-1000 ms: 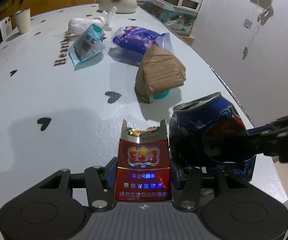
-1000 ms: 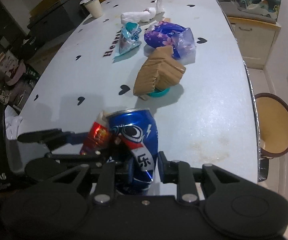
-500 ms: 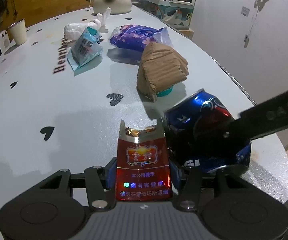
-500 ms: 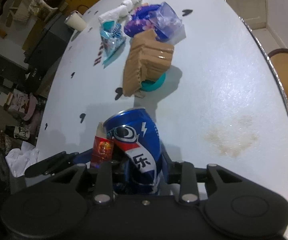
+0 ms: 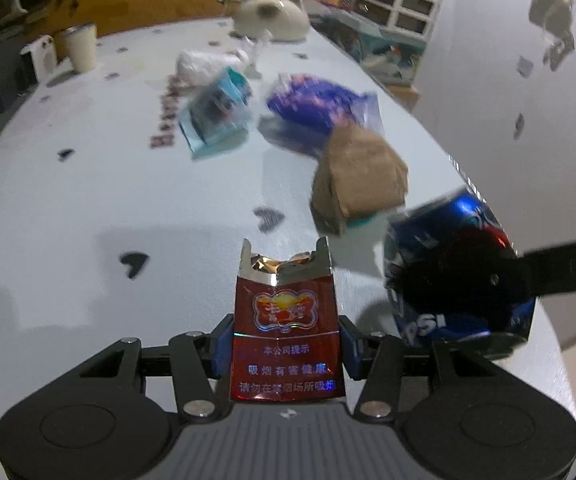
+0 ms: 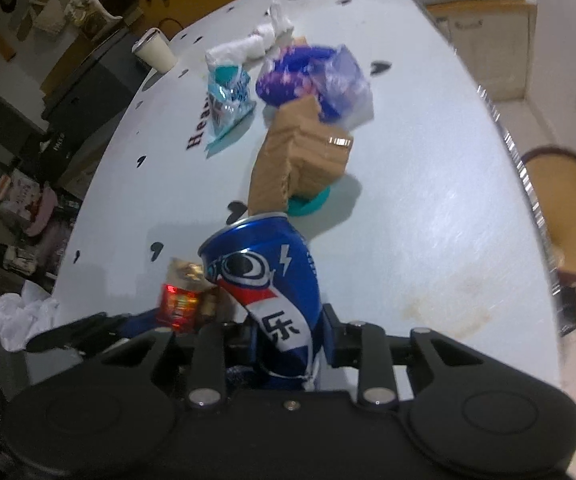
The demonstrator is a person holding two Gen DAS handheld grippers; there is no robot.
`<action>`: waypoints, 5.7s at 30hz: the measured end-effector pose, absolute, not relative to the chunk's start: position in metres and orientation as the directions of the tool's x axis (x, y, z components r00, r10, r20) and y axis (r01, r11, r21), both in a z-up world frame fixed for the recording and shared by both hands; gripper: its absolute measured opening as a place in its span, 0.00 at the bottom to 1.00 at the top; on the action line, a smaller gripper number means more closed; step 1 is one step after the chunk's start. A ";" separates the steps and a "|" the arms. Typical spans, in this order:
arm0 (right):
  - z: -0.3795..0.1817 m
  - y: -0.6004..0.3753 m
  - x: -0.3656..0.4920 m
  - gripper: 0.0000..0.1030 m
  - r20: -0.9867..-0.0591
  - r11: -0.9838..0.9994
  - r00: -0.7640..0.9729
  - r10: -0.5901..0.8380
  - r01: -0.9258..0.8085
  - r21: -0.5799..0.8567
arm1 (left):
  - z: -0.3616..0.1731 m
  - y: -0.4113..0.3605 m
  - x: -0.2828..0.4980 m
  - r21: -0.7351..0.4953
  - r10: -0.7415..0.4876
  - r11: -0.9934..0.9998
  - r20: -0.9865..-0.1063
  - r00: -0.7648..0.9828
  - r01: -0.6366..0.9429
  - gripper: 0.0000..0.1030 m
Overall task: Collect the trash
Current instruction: 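Carry the red pack and blue can with both grippers over the tan bin, then open the left gripper dropping the pack while the right gripper releases the can into the bin, then raise both grippers away from the bin back toward the table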
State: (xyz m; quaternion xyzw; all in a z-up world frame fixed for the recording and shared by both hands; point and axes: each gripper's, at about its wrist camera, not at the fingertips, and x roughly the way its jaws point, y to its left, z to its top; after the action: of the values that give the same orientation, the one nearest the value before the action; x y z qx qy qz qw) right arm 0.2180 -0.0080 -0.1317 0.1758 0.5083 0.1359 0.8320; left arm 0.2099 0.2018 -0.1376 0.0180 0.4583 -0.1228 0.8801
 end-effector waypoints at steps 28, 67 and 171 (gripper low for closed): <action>-0.029 -0.108 0.178 0.29 -0.662 0.946 0.686 0.303 -0.133 0.295 | -0.029 0.090 0.185 -0.060 -0.121 0.992 -0.706 0.698 0.111 0.51; -0.220 -0.394 0.347 0.29 -0.862 0.955 0.484 0.152 0.153 0.254 | -0.245 -0.199 0.400 -0.183 -0.249 0.961 -0.898 0.362 0.207 0.51; -0.316 -0.402 0.375 0.71 -0.891 0.908 0.312 0.329 0.155 0.390 | -0.285 -0.173 0.378 -0.077 -0.088 0.996 -0.955 0.284 0.049 1.00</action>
State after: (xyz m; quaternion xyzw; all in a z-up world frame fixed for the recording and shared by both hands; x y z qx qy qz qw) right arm 0.3746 -0.4023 -0.3165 0.2074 0.5838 0.0558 0.7830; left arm 0.3781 -0.1729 -0.2853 -0.0164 0.5970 -0.0427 0.8010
